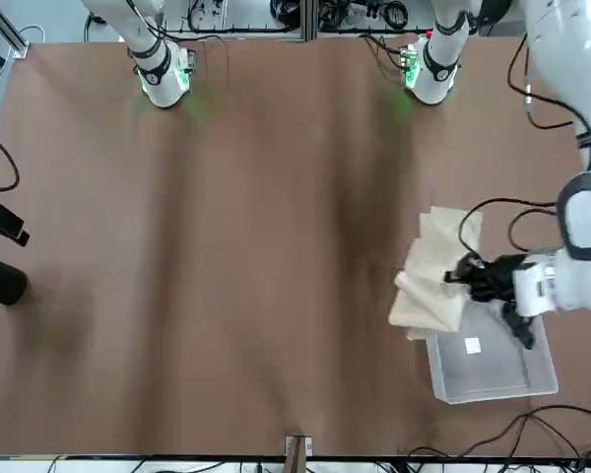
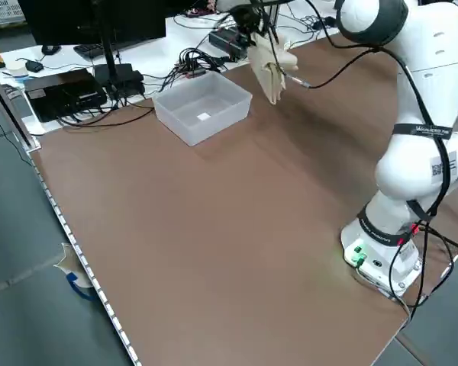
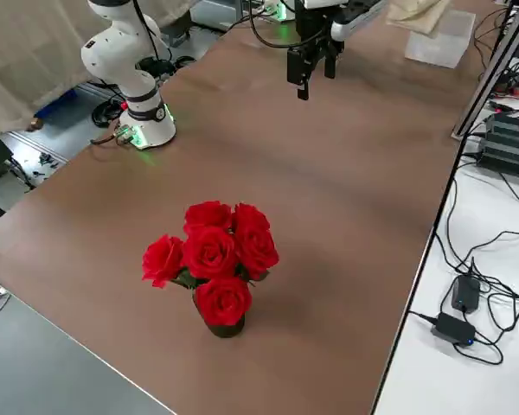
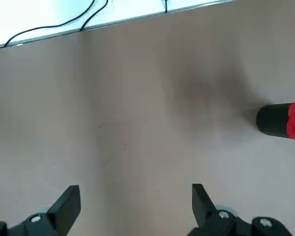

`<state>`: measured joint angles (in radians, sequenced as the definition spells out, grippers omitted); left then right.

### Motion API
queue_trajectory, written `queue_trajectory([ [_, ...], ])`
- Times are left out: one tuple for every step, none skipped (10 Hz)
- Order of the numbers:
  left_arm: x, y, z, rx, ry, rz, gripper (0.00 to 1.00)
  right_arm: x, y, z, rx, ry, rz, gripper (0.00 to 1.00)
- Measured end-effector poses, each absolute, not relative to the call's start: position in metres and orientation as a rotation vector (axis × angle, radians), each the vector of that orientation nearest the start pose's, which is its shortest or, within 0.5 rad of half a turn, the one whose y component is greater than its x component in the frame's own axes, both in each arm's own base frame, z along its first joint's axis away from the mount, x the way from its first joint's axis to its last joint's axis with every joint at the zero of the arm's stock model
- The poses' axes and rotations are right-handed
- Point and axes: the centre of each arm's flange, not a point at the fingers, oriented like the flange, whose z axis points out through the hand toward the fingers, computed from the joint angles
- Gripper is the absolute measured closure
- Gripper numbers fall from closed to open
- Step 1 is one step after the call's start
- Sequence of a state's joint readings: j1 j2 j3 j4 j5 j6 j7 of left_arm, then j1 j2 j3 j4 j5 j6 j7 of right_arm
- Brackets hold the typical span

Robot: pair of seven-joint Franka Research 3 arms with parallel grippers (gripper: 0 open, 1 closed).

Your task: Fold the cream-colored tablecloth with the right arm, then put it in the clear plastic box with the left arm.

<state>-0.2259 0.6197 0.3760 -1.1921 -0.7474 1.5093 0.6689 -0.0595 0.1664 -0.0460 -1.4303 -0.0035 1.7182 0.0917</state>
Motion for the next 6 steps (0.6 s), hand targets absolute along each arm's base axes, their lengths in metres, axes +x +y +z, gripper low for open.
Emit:
queue_trajectory([
  [0.706,-0.017,0.436,2.463,-0.692,0.002,0.84,0.617,-0.063,0.608,-3.133,0.308,-0.192,0.00],
  [0.707,0.004,0.435,2.446,-0.759,0.047,0.84,0.617,-0.063,0.608,-3.133,0.308,-0.192,0.00],
  [0.709,0.022,0.435,2.433,-0.827,0.095,0.84,0.617,-0.063,0.608,-3.133,0.308,-0.192,0.00],
  [0.713,0.036,0.439,2.427,-0.901,0.149,0.84,0.617,-0.063,0.608,-3.133,0.308,-0.192,0.00],
  [0.717,0.048,0.442,2.431,-1.007,0.176,0.84,0.617,-0.063,0.608,-3.133,0.307,-0.192,0.00],
  [0.719,0.055,0.440,2.433,-1.139,0.171,0.84,0.617,-0.063,0.608,-3.133,0.307,-0.192,0.00],
])
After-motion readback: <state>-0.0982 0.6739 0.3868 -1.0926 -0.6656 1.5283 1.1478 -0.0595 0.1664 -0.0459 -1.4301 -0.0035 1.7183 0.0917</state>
